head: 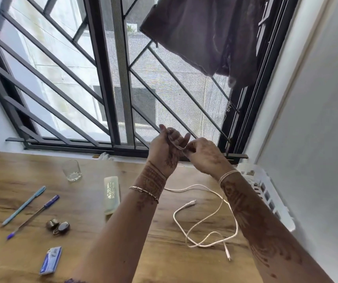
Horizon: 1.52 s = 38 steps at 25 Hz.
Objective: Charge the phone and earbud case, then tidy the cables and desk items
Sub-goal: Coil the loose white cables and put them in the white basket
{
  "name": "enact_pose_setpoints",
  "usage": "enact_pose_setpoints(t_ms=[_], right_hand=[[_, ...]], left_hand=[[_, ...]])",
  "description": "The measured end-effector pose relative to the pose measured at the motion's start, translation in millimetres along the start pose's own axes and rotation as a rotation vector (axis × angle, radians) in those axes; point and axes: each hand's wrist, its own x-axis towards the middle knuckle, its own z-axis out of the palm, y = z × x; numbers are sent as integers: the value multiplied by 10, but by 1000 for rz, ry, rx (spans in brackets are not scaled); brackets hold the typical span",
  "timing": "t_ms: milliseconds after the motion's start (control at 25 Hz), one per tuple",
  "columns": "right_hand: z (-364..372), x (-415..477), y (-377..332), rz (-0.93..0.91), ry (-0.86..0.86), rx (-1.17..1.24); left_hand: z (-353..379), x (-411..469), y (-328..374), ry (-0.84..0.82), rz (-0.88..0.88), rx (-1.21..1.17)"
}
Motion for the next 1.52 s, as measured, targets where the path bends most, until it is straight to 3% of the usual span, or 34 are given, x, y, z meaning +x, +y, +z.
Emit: enact_pose_setpoints(t_ms=[120, 320, 440, 680, 800, 960, 1080, 1280, 1520], right_hand=[[-9, -17, -35, 39, -73, -149], [-197, -126, -121, -8, -230, -151], [-256, -81, -78, 2, -160, -69], [-191, 140, 93, 39, 20, 76], [-61, 153, 174, 77, 102, 167], [82, 98, 230, 82, 14, 179], [48, 7, 193, 66, -137, 75], [-60, -91, 128, -26, -333, -48], [-120, -11, 167, -22, -254, 109]], left_hand=[[-43, 22, -72, 28, 18, 157], [-318, 85, -207, 24, 129, 746], [-493, 54, -295, -40, 99, 973], [-342, -145, -320, -103, -37, 860], [-251, -159, -263, -78, -38, 644], [-121, -97, -180, -18, -25, 270], [-120, -33, -169, 39, -30, 200], [-205, 22, -237, 65, -54, 408], [-494, 79, -331, -14, 166, 1163]])
